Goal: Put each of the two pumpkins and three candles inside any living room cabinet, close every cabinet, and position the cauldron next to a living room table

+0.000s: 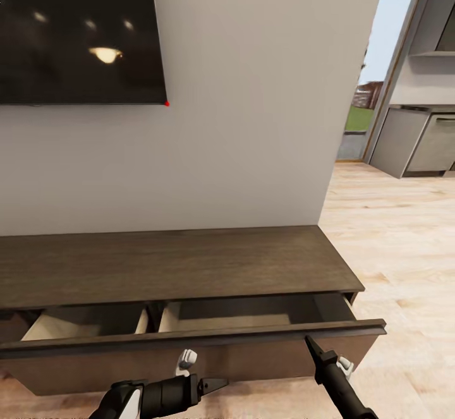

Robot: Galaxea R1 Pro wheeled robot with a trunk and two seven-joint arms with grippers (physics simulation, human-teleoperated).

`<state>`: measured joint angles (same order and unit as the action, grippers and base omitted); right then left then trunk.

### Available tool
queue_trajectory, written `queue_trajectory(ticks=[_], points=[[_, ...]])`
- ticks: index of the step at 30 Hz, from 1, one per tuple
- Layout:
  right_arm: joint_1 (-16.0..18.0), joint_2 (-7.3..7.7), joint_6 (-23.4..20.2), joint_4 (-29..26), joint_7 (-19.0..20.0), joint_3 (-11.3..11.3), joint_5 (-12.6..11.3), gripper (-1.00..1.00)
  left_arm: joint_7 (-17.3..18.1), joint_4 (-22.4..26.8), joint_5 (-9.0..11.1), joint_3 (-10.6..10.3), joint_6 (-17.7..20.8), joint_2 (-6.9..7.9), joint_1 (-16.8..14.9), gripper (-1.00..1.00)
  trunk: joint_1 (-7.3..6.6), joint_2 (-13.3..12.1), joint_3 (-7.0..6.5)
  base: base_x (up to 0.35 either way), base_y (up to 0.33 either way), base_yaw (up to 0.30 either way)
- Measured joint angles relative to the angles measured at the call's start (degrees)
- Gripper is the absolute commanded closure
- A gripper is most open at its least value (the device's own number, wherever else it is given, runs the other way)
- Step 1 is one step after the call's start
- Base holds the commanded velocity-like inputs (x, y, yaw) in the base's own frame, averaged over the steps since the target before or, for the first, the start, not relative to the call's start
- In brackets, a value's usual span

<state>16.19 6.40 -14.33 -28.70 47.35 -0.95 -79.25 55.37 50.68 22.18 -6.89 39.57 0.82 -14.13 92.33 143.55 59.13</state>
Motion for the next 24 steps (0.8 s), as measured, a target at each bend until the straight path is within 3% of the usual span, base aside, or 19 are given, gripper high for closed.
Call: queue_trajectory(ticks=[24], points=[[-0.01, 0.01, 0.11, 0.06, 0.07, -0.20, -0.07, 1.00, 0.00, 0.01, 0.00, 0.00, 0.01, 0.00, 0.00, -1.00, 0.01, 0.00, 0.00, -0.070, 0.000, 0.000]])
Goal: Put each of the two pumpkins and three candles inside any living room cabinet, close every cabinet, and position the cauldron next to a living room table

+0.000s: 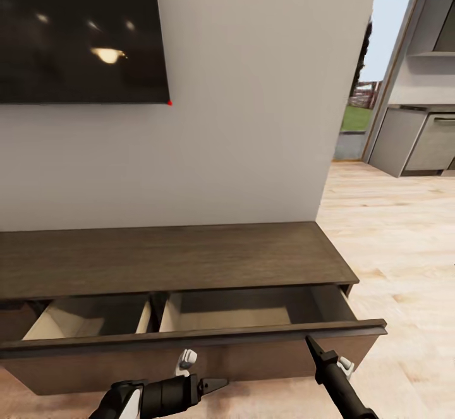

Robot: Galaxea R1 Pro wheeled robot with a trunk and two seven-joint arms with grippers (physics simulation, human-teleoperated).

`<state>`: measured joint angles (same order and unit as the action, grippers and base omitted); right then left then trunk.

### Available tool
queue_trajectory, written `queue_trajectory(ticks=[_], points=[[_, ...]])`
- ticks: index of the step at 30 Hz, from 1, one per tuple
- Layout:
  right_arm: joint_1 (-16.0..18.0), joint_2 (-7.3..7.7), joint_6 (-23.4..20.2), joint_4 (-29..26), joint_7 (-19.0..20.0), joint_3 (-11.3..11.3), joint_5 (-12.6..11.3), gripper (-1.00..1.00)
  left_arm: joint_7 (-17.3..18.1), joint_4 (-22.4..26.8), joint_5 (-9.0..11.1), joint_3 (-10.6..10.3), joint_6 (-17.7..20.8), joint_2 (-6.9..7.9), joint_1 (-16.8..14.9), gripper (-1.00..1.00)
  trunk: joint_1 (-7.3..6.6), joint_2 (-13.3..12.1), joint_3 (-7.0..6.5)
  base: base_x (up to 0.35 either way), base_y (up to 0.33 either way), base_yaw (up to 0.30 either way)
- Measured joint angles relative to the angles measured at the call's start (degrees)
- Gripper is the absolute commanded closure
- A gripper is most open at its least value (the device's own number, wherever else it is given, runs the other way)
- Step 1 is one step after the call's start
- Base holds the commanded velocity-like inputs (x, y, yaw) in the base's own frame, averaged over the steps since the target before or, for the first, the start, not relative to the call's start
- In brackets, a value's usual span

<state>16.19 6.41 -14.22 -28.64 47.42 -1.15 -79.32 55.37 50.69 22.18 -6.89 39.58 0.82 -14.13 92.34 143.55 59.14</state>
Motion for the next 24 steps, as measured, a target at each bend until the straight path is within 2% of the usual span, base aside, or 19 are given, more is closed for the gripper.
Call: queue_trajectory(ticks=[24], points=[[0.03, 0.01, 0.00, -0.01, -0.15, -0.24, -0.17, 1.00, 0.00, 0.09, 0.00, -0.01, -0.06, 0.00, 0.00, -1.00, 0.00, 0.00, 0.00, -0.079, 0.000, 0.000]])
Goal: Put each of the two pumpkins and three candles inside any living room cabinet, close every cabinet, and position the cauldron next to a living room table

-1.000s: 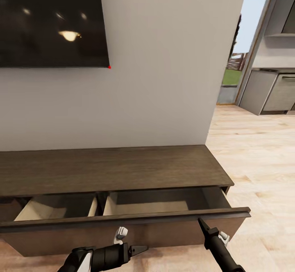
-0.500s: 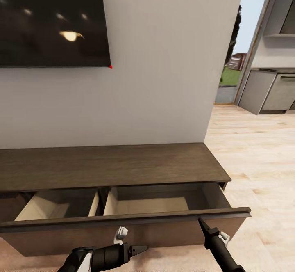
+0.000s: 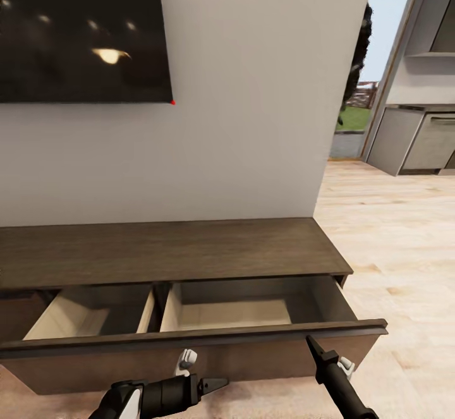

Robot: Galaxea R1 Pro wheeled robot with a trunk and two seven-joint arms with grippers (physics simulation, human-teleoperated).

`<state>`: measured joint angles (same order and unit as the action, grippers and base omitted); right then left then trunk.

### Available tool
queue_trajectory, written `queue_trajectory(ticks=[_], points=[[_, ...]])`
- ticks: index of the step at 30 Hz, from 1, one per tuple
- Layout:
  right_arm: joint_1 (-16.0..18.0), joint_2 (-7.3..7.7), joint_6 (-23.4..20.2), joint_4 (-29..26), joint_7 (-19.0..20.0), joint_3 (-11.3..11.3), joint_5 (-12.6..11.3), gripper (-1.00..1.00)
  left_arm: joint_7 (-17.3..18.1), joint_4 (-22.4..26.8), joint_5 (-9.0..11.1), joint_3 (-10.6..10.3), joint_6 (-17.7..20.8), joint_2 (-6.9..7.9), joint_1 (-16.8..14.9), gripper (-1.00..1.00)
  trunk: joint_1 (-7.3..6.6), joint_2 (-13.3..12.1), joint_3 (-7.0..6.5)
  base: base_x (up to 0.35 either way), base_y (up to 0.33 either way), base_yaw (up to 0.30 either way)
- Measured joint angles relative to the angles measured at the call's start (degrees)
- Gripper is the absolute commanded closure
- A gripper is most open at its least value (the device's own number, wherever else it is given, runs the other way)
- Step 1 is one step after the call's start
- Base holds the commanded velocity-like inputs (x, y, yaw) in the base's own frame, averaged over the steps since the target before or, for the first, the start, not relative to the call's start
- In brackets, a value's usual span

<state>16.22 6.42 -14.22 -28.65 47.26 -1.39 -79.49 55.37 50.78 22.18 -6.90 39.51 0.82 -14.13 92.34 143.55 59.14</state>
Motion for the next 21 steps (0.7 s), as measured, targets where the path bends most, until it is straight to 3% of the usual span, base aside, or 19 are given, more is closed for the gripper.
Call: queue_trajectory(ticks=[21], points=[[-0.01, 0.00, -0.19, -0.11, -0.34, -0.19, -0.39, 1.00, 0.05, 0.13, 0.00, -0.07, 0.04, 0.00, 0.00, -1.00, -0.01, 0.00, -0.01, -0.089, 0.000, 0.000]])
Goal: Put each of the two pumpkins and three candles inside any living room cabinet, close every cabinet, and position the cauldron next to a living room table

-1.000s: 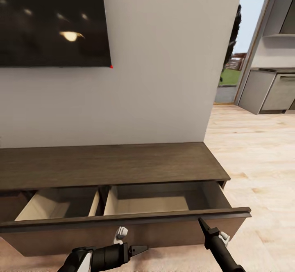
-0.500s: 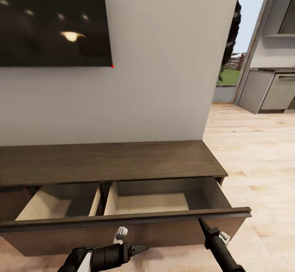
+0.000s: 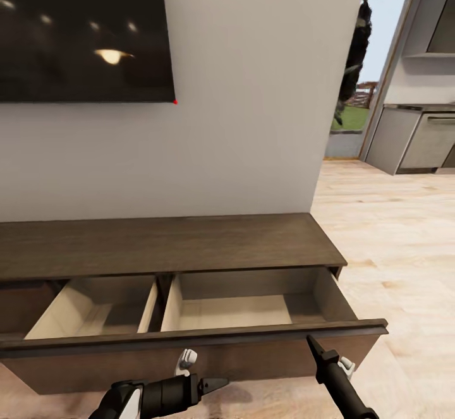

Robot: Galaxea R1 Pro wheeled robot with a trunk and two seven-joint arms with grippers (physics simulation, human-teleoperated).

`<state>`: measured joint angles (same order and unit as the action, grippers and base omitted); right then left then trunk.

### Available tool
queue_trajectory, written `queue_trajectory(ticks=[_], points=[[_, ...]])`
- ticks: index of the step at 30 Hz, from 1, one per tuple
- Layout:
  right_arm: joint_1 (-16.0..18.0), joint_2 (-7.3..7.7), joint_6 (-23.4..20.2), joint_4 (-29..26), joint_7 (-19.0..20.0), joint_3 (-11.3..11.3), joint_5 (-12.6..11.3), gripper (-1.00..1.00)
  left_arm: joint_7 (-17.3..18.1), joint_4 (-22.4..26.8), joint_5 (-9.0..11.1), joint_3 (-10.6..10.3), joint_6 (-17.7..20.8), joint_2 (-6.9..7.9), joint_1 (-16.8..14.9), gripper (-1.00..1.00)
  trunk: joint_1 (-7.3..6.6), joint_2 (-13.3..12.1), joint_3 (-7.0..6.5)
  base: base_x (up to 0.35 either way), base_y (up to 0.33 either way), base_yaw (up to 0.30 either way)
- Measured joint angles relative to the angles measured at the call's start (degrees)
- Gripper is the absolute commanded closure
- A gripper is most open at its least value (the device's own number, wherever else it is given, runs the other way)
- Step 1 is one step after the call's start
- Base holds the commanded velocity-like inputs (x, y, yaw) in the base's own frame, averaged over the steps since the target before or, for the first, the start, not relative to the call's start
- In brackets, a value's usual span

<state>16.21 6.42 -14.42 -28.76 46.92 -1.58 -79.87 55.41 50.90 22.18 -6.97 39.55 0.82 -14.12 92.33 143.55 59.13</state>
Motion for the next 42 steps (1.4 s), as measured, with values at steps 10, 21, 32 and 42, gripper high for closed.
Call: queue_trajectory(ticks=[10, 21, 32, 42], points=[[0.00, 0.01, -0.15, -0.14, -0.28, -0.13, -0.17, 1.00, 0.03, 0.07, 0.00, 0.00, 0.00, 0.00, 0.00, -1.00, 0.00, 0.00, 0.00, -0.107, 0.000, 0.000], [-0.02, 0.08, -0.15, -0.18, -0.33, -0.16, -0.22, 1.00, 0.01, 0.06, 0.00, 0.00, -0.03, 0.00, 0.00, -1.00, 0.00, 0.00, 0.00, -0.100, 0.000, 0.000], [0.16, 0.09, 0.01, -0.08, -0.43, -0.22, -0.08, 1.00, 0.04, 0.08, 0.00, -0.01, -0.02, 0.00, 0.00, -1.00, 0.00, 0.00, 0.00, -0.070, 0.000, 0.000], [1.33, 0.04, 0.45, 0.28, -1.70, -0.29, 0.44, 1.00, -0.01, 0.03, 0.00, 0.03, -0.02, 0.00, -0.01, -1.00, 0.02, -0.01, 0.00, -0.049, 0.000, 0.000]])
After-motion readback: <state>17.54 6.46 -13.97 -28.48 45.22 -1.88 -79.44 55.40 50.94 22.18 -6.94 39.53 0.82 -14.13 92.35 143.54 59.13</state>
